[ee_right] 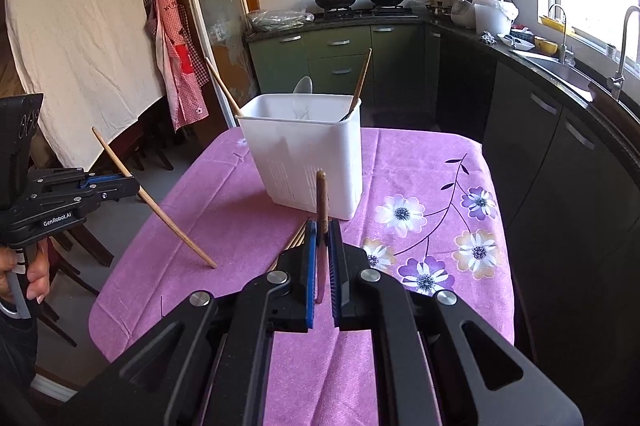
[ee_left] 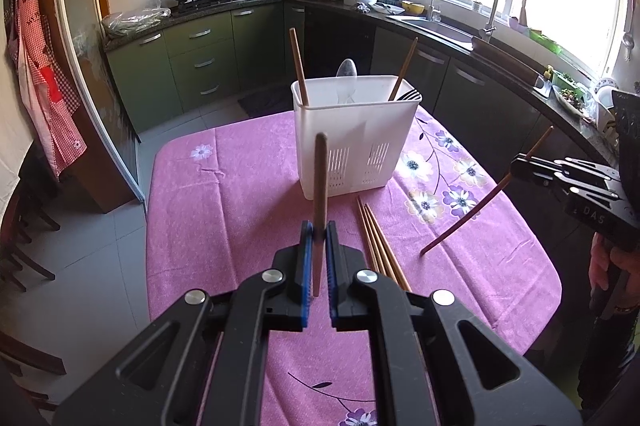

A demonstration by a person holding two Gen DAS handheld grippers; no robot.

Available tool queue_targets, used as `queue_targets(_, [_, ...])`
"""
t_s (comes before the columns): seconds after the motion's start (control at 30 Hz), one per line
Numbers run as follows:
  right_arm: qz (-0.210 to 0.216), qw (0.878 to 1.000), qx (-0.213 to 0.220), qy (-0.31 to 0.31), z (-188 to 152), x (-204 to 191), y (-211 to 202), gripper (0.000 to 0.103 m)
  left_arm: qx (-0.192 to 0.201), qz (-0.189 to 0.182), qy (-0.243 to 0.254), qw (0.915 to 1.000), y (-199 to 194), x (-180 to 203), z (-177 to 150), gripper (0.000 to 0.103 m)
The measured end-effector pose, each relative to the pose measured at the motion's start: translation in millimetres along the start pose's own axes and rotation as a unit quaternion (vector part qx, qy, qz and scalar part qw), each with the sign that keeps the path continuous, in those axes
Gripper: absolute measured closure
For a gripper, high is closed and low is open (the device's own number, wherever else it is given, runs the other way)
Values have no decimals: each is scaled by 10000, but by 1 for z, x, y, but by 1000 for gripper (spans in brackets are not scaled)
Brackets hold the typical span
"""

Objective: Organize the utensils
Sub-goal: 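Drop the chopstick into the white holder with the left tool while the right tool carries its chopstick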

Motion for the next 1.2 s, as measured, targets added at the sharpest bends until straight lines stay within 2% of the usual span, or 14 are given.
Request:
queue_targets(0.27, [28,10000,16,14,-1,2,0,96,258,-218,86,9994,-22,11,37,97])
queue_targets(0.57, [98,9999,29,46,-2,7,-2,96,1221,-204,187,9921,-71,28,128,97])
queue_targets(0.7, [136,9999,36,56,-3,10,-2,96,1437,-87,159,9895,-73,31,161,97])
queue_targets(0.93, [199,9997,81,113,-3,13,-1,96,1150,134,-106,9932,-20,22,187,97])
queue_targets(1.2, [213,9997,43,107,-1,13,-1,96,471,178,-149,9986,52,12,164,96])
Point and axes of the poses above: each gripper's, at about its wrist camera, not at the fingertips, and y roughly the way its jaws point, x to its right, z to its top, the point moved 2 cm from there along y, roughly the way its jaws point, and after that the axes turned 3 degrees about z, right-handed, at the moved point
